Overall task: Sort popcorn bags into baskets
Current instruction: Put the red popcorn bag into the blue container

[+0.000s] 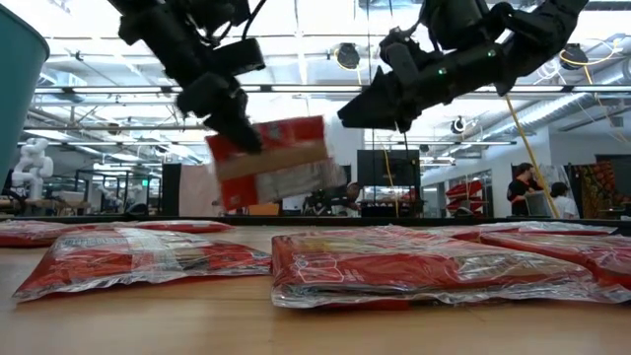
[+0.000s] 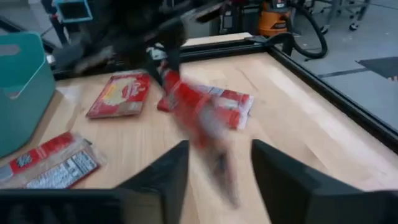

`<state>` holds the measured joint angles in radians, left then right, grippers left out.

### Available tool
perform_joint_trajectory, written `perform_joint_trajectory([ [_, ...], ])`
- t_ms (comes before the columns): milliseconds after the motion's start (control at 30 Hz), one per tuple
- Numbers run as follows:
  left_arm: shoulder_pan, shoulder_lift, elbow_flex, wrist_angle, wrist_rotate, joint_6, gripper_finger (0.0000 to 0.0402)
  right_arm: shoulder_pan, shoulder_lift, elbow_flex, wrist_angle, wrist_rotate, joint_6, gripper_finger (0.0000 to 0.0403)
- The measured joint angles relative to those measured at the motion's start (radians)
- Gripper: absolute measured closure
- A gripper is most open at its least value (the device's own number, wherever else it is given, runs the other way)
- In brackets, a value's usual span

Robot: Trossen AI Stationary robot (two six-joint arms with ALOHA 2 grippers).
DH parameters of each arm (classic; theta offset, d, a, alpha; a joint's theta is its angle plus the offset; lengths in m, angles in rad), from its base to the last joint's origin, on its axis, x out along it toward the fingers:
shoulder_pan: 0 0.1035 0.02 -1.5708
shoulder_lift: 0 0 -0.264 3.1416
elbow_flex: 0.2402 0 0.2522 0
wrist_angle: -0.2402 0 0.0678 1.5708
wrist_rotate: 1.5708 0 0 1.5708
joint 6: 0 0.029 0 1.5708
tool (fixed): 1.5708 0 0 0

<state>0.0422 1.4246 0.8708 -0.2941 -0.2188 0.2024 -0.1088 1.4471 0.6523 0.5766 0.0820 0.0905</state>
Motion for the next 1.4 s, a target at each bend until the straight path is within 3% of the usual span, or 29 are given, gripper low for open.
perform_joint_trajectory([
  [200, -0.071, 0.037, 0.001, 0.024, -0.053, 0.061, 0.0383, 0.045, 0.065, 0.000, 0.050, -0.004, -0.052, 0.0142],
  [400, -0.089, 0.081, 0.001, 0.055, -0.071, 0.068, 0.0375, 0.072, 0.130, 0.000, 0.102, -0.026, -0.111, 0.0136],
  [567, -0.090, 0.110, 0.001, 0.088, -0.071, 0.091, 0.0373, 0.072, 0.215, 0.005, 0.212, -0.073, -0.158, 0.0179],
  [733, -0.090, 0.121, 0.001, 0.086, -0.070, 0.073, 0.0378, 0.072, 0.307, 0.034, 0.276, -0.082, -0.186, 0.0253],
  [967, -0.089, 0.121, 0.001, 0.048, -0.068, -0.090, 0.0317, 0.071, 0.328, 0.052, 0.277, -0.079, -0.274, 0.0385],
  [1167, -0.096, 0.037, 0.001, -0.170, -0.050, -0.260, 0.0252, 0.081, 0.279, 0.052, 0.203, -0.044, -0.338, 0.0370],
  [1400, -0.150, -0.140, 0.001, -0.401, -0.117, -0.426, 0.0237, 0.189, 0.215, 0.052, 0.158, 0.083, -0.775, 0.0393],
])
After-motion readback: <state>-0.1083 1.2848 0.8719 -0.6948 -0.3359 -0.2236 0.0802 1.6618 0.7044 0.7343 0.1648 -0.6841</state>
